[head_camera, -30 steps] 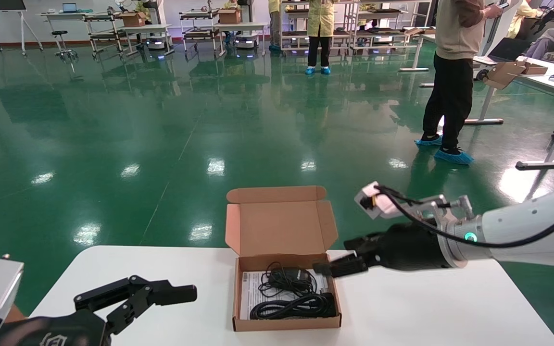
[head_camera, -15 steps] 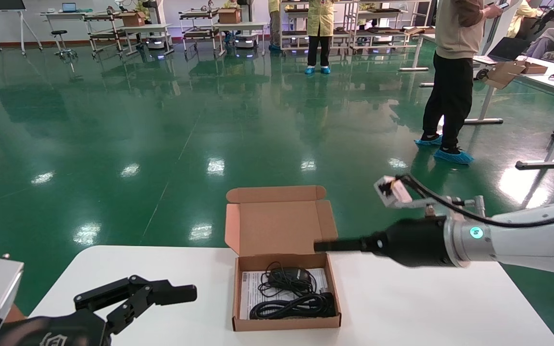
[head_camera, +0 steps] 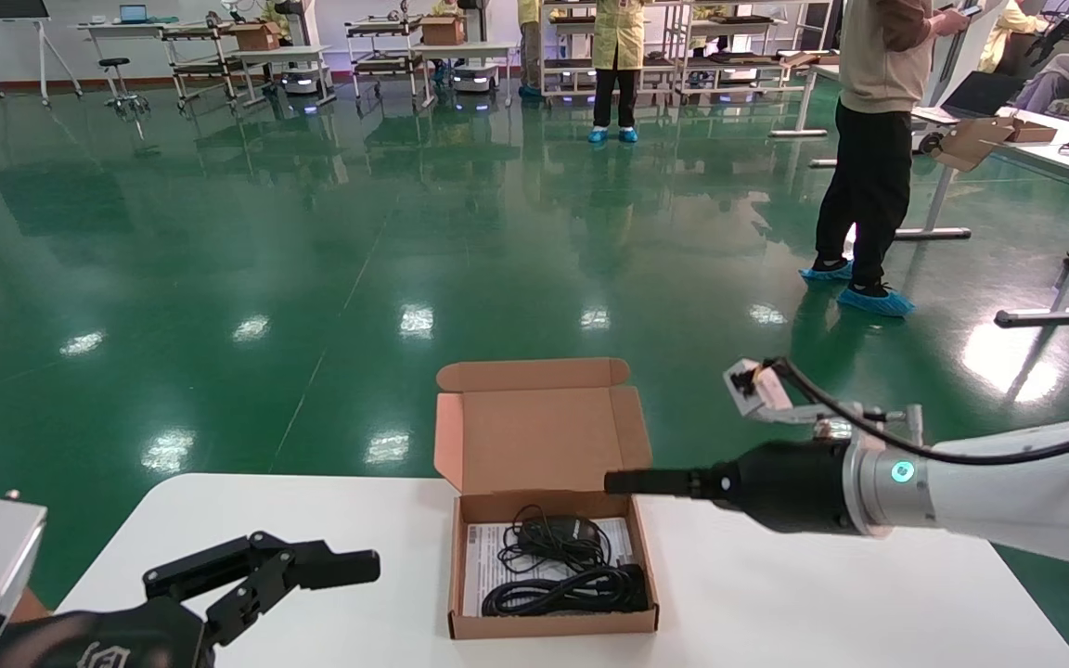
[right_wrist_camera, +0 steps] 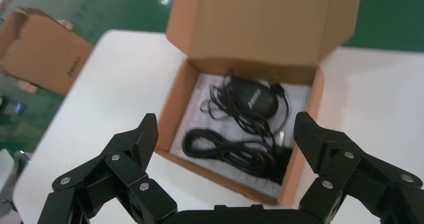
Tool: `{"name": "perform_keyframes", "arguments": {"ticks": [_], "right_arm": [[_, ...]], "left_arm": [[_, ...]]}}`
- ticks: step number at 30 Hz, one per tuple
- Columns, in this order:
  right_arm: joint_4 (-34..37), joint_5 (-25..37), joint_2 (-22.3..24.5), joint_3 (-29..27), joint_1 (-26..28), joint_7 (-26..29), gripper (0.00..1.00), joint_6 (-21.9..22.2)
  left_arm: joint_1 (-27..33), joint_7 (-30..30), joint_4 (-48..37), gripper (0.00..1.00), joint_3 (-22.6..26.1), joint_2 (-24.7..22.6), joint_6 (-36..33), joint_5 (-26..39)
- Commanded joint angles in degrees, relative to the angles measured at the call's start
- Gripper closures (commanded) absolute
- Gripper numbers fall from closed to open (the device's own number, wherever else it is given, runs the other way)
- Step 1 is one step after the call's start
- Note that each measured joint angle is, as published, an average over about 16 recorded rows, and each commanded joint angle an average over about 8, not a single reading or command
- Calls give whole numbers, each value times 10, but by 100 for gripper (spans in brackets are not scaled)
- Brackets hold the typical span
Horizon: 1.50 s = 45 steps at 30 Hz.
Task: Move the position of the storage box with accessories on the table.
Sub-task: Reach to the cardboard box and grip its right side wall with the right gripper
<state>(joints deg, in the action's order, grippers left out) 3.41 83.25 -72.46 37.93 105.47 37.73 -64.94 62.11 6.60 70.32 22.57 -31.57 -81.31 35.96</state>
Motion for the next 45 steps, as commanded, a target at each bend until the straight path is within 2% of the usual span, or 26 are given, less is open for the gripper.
{"name": "perform_keyframes", "arguments": {"ticks": [1, 13, 25, 35, 45], "right_arm": [[2, 9, -3, 6, -4, 7, 0, 8], [-2, 40, -35, 29, -29, 48, 0, 77], [-34, 54, -43, 37, -69, 66, 0, 133], [-55, 47, -42, 33, -99, 70, 0, 167], [-59, 45, -42, 33, -119, 71, 0, 179]], "left_arm": [[0, 0, 0, 0, 0, 0, 0, 0], [0, 0, 0, 0, 0, 0, 0, 0], [0, 0, 0, 0, 0, 0, 0, 0], [0, 0, 0, 0, 0, 0, 0, 0], [0, 0, 0, 0, 0, 0, 0, 0]]}}
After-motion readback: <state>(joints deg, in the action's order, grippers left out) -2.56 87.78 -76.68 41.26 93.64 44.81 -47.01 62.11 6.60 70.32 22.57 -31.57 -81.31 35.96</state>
